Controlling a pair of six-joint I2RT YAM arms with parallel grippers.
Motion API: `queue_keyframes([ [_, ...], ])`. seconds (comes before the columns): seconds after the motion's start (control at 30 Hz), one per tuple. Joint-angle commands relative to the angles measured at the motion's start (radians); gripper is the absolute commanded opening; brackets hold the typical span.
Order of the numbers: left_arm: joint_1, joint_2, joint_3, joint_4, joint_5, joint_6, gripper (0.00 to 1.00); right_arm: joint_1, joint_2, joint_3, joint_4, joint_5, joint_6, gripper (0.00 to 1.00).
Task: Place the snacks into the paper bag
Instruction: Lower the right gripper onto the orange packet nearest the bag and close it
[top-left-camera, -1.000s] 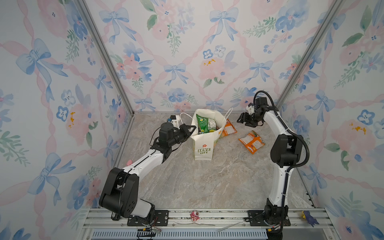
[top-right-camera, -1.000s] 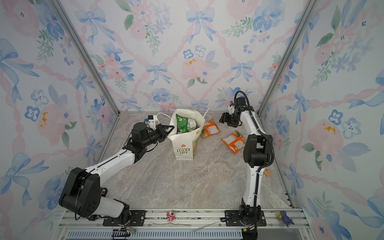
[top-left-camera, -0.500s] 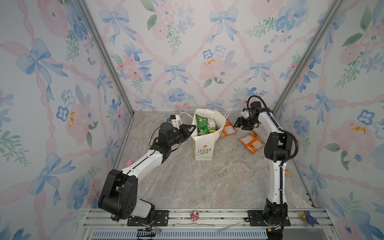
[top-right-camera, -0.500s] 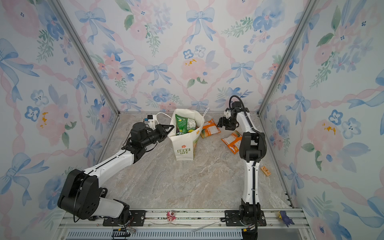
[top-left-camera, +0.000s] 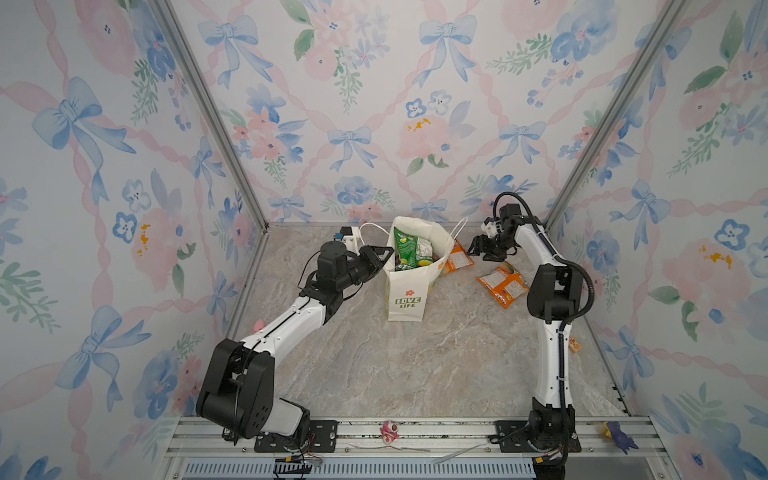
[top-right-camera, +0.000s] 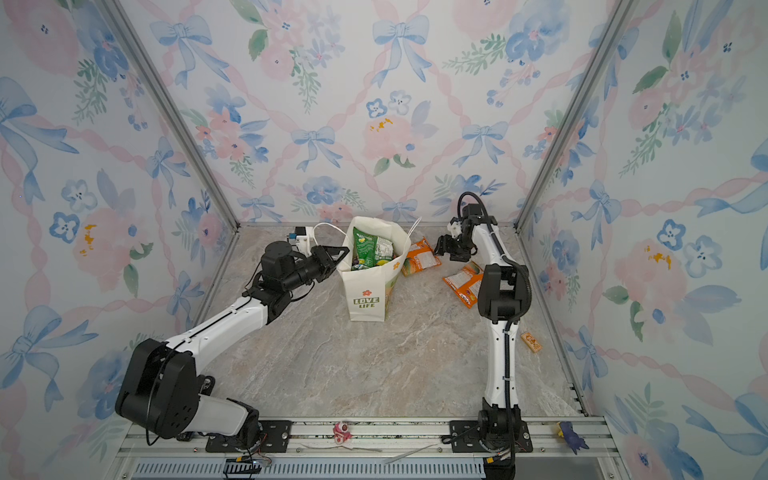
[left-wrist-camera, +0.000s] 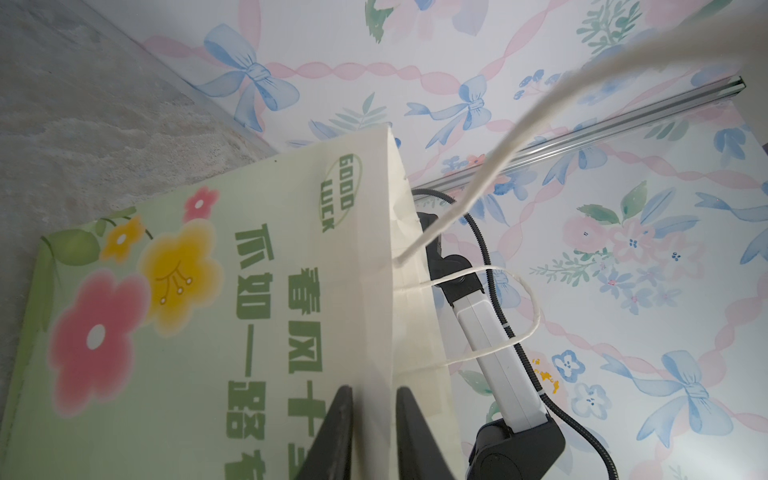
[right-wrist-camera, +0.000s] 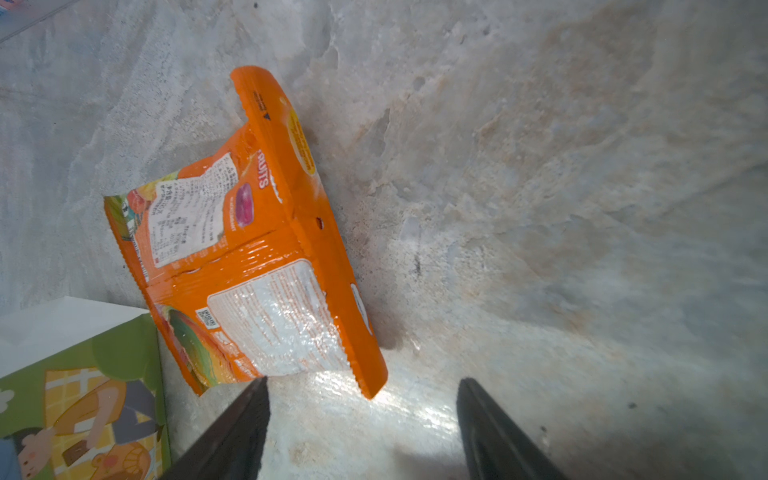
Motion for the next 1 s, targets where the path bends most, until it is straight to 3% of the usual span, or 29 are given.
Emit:
queue_keyframes([
  [0.0,-0.009,-0.010,0.065,0.046,0.024,0.032,0.21,-0.003,0.043,0.035,-0.025,-0.019,-0.003,0.74],
  [0.57,-0.014,0.002,0.048,0.042,0.015,0.033,0.01,-0.003,0.037,0.015,-0.019,-0.018,-0.006,0.75],
  [0.97,-0.016,-0.003,0.037,0.042,0.012,0.032,0.00,-0.003,0.040,0.001,0.003,-0.036,0.000,0.76],
])
